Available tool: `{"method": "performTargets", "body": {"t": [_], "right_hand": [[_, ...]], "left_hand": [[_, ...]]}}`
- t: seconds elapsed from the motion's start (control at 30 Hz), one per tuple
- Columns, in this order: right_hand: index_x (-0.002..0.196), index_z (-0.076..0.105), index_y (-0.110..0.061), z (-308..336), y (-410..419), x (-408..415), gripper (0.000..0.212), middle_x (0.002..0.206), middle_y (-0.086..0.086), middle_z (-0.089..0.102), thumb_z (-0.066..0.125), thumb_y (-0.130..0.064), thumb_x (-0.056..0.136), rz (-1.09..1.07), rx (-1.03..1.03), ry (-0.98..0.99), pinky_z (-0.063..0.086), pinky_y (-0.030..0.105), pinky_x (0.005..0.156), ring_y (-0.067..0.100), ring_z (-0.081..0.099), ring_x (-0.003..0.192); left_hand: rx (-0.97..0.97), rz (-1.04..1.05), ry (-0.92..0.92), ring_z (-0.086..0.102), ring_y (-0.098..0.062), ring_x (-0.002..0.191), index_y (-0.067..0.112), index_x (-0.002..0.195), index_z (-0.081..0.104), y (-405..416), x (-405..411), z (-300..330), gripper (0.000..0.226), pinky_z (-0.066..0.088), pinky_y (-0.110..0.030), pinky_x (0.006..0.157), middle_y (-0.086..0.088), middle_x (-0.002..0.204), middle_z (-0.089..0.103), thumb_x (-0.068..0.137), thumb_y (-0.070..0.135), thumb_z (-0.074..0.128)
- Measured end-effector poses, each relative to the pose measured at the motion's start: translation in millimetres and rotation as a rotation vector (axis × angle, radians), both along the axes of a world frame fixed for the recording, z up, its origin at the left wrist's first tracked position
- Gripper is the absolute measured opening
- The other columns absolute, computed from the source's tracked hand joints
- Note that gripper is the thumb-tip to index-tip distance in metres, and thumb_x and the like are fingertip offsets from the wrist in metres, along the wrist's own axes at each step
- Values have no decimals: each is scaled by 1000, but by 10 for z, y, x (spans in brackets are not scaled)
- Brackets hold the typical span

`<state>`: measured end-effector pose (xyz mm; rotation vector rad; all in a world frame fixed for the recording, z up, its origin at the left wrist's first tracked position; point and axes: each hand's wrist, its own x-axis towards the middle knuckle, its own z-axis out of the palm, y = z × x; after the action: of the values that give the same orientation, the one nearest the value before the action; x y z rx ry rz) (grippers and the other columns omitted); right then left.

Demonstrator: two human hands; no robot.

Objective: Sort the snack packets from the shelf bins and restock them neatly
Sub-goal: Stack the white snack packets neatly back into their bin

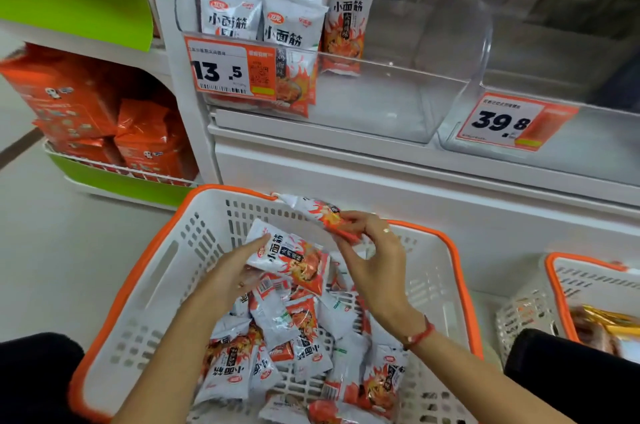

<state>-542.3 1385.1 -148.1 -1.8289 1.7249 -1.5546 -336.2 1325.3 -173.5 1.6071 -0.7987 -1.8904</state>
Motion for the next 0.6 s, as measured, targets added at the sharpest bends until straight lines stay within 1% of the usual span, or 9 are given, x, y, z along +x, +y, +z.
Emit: {"method": "performTargets", "body": {"t": [0.07,0.13,0.2,0.27,0.33,0.4,0.47,0.53,0.6], "right_hand": [[92,66,-18,-23,99,73,14,116,-5,65,75,-15,82,139,-80,236,53,32,84,14,60,108],[95,62,-20,-92,148,93,20,126,-4,61,76,-15,81,235,-88,450,55,32,82,17,56,118],[99,60,-21,-146,161,72,22,134,-4,57,74,-17,83,262,-51,502,56,32,85,18,53,125],[103,58,-22,-158,152,44,23,139,-5,54,72,-17,85,279,9,468,53,34,93,17,50,129],[106,57,-24,-175,124,4,28,142,-7,50,71,-14,85,303,64,452,49,30,100,15,46,132],[107,58,-25,-147,102,-22,27,146,-15,44,73,-21,84,343,163,466,45,21,100,7,41,135],[111,60,-29,-57,99,-7,35,146,-24,37,70,-47,83,397,326,433,36,8,98,-6,34,134],[115,58,-32,46,104,48,51,137,-26,43,63,-66,77,383,486,237,35,5,94,-11,43,122],[117,52,-29,117,63,99,54,118,-18,56,67,-61,76,256,583,-62,49,15,85,-3,57,103]], "left_hand": [[85,75,291,63,-28,108,20,133,55,52,-37,41,50,51,-41,94,-13,119,66,86,33,65],[96,75,371,67,-28,99,13,133,56,87,-70,114,42,54,-41,89,-18,110,69,95,30,53],[113,89,393,66,-25,98,13,128,59,75,-63,137,47,53,-39,86,-16,108,71,96,45,46],[134,66,424,61,-23,106,16,122,61,37,-30,138,67,43,-38,92,-14,112,70,88,69,37],[108,-11,418,58,-21,113,19,122,58,16,-36,136,76,36,-35,94,-12,120,67,79,78,39],[34,-54,346,59,-18,114,19,127,57,31,-97,149,66,40,-32,89,-8,119,68,78,63,55],[-71,-86,235,62,-14,111,21,128,58,46,-147,169,60,42,-28,83,-1,112,72,76,48,64],[-172,-127,148,66,-12,104,21,125,61,31,-173,219,53,43,-25,75,2,109,73,77,44,66],[-197,-135,150,68,-14,102,19,121,65,3,-198,239,48,48,-27,79,1,109,73,79,42,68]]}}
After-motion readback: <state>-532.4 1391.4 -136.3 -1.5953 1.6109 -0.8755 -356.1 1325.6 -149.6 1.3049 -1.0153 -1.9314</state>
